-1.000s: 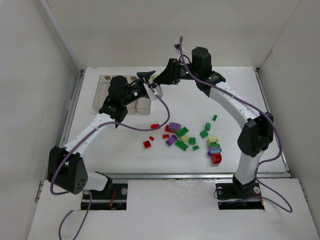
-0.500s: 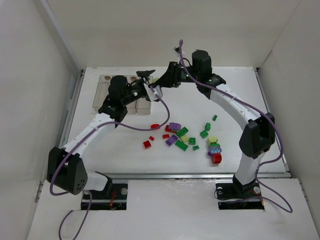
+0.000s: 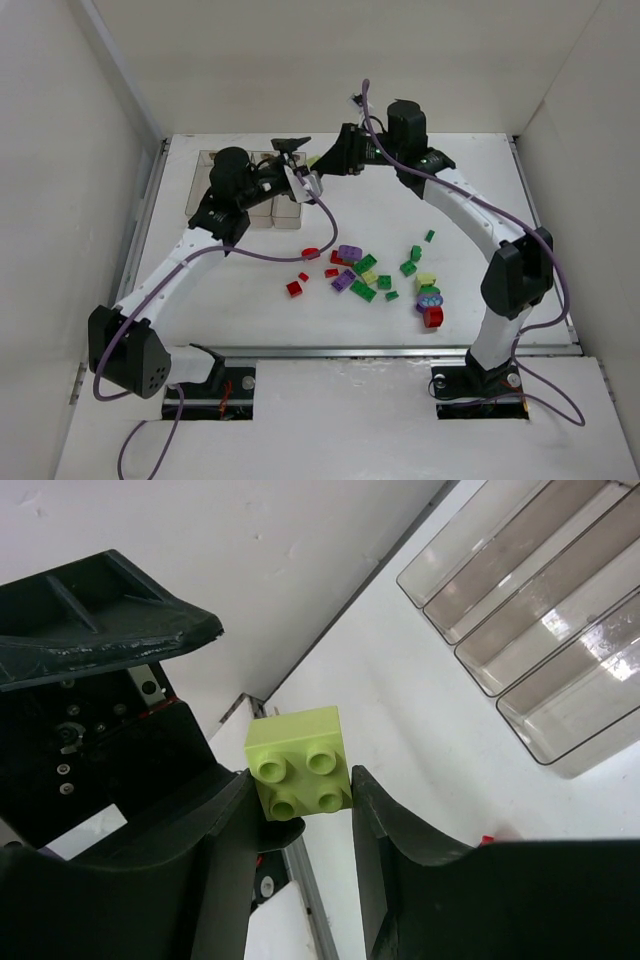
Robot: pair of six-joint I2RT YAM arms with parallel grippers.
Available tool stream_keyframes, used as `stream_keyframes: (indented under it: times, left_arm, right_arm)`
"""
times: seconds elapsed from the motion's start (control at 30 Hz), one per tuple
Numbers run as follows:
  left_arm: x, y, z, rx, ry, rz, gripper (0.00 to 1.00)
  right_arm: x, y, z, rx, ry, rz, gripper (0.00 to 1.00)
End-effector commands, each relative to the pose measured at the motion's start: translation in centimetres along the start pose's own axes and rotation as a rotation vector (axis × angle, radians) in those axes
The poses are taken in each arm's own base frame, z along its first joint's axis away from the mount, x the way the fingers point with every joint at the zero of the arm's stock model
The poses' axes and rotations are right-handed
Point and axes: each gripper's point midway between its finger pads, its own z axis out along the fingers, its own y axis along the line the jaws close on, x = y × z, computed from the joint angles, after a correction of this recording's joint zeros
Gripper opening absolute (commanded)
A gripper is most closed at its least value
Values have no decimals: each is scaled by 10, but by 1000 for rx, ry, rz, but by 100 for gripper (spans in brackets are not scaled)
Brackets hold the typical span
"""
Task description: Sort the legos into containers by color
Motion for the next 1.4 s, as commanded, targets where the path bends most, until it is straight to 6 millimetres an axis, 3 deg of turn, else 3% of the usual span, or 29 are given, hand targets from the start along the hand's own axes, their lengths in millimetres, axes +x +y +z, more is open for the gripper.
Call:
stream_keyframes:
  times: [0.0,0.5,0.63,0.87,1.17,1.2,1.33,1.37]
  left_arm:
    - [-28,23,-5,-37,-66,32,71]
    - [-10,10,7,40,-28,27,75]
    - [-18,14,10,23,-54,27,60]
    - [-19,13,8,15,-60,21,45]
    - [-13,5,7,39,-39,-2,0]
    - [-12,6,7,34,-31,-2,0]
    - [-2,5,5,17,19,-75,0]
    - [2,7,4,-4,42,-96,0]
  right_arm:
    - [-14,26,-14,-44,-36,-65,0]
    - [-16,40,-17,-53,-32,-70,0]
    - [-13,35,-18,-27,-20,-72,0]
    - [-3,23,-14,19,26,-69,0]
    - [-2,37,-9,-24,46,-110,4]
    - [1,34,-9,-21,51,-103,6]
    - [2,32,-9,-10,52,-115,57]
    - [3,31,-9,-7,58,-108,94]
